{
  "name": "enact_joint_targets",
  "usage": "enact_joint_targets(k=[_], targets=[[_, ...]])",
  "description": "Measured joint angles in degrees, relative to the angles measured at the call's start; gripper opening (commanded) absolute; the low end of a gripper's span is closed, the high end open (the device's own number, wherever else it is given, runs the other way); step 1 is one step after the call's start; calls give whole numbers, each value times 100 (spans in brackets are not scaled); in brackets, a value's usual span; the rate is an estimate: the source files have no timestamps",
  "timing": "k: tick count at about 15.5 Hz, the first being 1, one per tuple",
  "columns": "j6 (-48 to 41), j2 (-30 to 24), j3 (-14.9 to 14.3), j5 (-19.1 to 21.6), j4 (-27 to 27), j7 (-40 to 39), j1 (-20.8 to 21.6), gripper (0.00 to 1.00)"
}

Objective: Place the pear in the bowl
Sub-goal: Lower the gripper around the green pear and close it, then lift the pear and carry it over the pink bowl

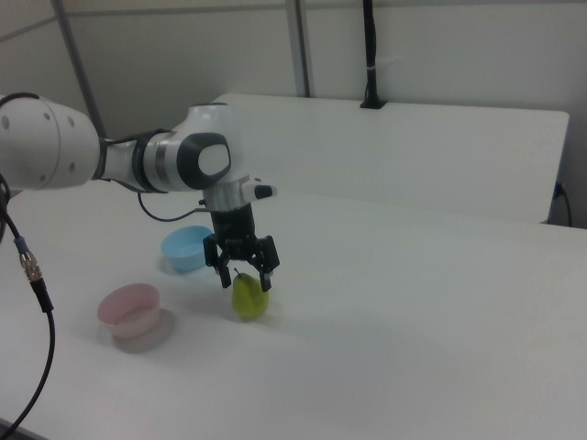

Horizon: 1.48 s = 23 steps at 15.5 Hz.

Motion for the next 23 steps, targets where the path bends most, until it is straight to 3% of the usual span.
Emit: enact_joint_targets(k=[1,2,4,5,11,17,23], targets=[[56,62,0,-11,-3,0,21,98],[94,113,0,-28,-4,-3,34,87],[145,178,0,-92,-5,-10,59,41],[146,179,0,-92,-5,-11,65,30],[146,59,-27,-94,52,-11,72,24],[-266,-682,-167,119,175,-11,151,24],[-1365,-1224,-481,661,235,-10,1217,25]])
